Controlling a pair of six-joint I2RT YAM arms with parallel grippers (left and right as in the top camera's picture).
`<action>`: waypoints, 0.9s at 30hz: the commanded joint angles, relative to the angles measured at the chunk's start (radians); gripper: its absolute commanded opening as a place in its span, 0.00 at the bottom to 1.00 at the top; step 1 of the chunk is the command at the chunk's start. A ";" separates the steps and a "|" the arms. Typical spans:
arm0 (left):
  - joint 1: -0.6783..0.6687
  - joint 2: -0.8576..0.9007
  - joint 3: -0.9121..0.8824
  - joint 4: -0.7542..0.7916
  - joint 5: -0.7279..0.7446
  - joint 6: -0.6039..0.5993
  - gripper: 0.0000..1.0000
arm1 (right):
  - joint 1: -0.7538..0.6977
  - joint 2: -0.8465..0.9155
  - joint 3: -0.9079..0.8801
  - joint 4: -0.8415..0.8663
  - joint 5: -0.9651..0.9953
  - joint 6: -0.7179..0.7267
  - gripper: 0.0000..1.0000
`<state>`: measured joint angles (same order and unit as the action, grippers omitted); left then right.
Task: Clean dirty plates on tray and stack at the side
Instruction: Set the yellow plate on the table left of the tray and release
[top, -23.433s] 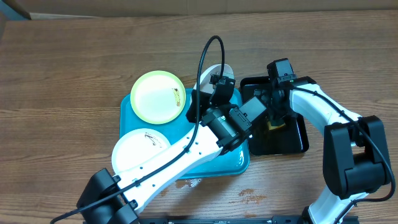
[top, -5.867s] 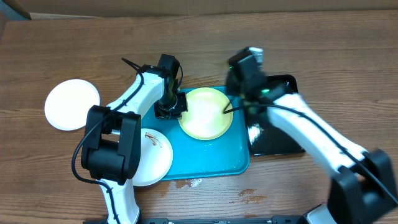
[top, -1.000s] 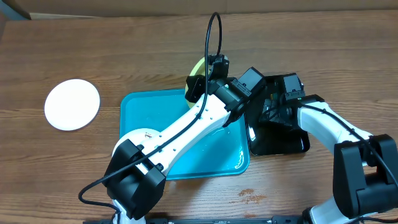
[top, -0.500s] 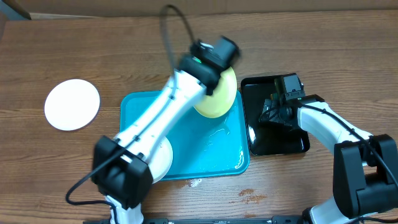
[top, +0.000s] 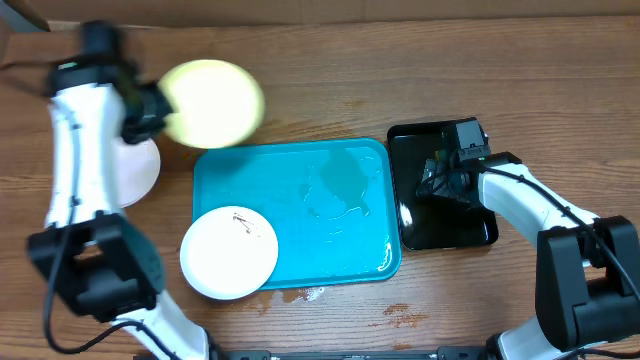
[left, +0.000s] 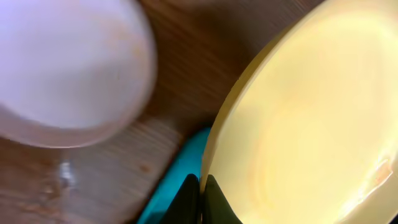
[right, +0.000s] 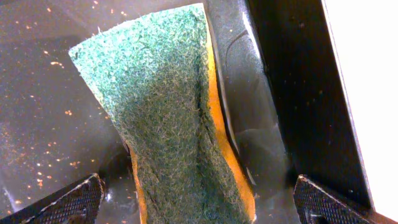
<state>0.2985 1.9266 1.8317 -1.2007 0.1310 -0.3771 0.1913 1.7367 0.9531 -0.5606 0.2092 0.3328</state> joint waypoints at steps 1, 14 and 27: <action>0.182 -0.026 0.014 -0.003 0.049 -0.048 0.04 | -0.002 -0.002 -0.001 0.007 0.014 0.000 1.00; 0.439 -0.023 -0.116 0.092 -0.014 -0.126 0.04 | -0.002 -0.002 -0.001 0.007 0.014 0.000 1.00; 0.442 -0.023 -0.157 0.132 -0.032 -0.120 0.83 | -0.002 -0.002 -0.001 0.007 0.014 0.000 1.00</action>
<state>0.7414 1.9263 1.6844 -1.0653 0.1158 -0.4980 0.1913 1.7367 0.9531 -0.5602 0.2092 0.3336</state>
